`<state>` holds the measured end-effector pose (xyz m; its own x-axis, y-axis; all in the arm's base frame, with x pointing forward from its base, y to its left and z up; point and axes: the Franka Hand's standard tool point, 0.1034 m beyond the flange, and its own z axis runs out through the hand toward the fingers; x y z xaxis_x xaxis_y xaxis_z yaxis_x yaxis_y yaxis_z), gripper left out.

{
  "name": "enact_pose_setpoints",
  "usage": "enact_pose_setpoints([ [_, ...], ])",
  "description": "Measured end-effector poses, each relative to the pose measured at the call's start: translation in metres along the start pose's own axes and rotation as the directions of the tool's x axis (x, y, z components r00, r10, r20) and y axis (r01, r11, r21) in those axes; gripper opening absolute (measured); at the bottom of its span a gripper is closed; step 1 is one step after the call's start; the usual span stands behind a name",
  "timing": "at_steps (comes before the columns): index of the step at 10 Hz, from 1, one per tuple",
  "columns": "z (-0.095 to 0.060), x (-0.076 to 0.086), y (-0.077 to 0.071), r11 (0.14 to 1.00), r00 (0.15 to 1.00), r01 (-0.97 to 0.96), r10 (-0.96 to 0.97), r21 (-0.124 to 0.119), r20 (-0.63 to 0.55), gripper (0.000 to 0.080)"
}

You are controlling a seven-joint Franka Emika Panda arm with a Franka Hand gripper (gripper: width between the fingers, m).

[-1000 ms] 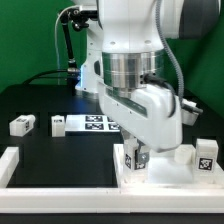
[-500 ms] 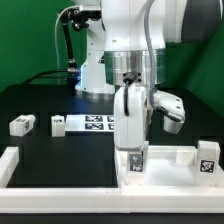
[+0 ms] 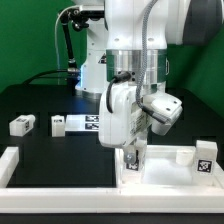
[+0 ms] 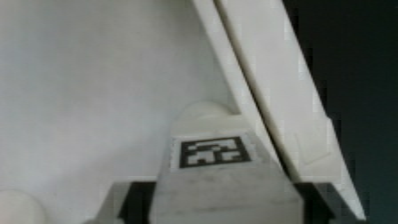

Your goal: Assemble square table

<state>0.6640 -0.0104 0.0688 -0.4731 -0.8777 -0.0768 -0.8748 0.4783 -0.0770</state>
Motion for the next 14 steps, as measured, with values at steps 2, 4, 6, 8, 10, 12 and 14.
enact_pose_setpoints([
  [2, 0.001, -0.002, 0.001, 1.000, 1.000, -0.002, 0.002, -0.002, 0.006, 0.0563],
  [4, -0.010, -0.002, 0.002, 0.997, 0.997, 0.081, -0.081, 0.003, 0.018, 0.0632],
  [6, -0.037, -0.005, 0.016, 0.995, 0.994, 0.095, -0.096, 0.024, 0.050, 0.0644],
  [8, -0.053, -0.030, 0.032, 0.992, 0.989, 0.129, -0.129, 0.000, 0.073, 0.0649],
  [10, -0.049, -0.030, 0.033, 0.990, 0.988, 0.138, -0.138, -0.002, 0.068, 0.0649],
  [12, -0.049, -0.031, 0.033, 0.990, 0.988, 0.142, -0.141, -0.002, 0.068, 0.0649],
  [14, -0.048, -0.032, 0.035, 0.989, 0.987, 0.147, -0.146, -0.004, 0.068, 0.0649],
])
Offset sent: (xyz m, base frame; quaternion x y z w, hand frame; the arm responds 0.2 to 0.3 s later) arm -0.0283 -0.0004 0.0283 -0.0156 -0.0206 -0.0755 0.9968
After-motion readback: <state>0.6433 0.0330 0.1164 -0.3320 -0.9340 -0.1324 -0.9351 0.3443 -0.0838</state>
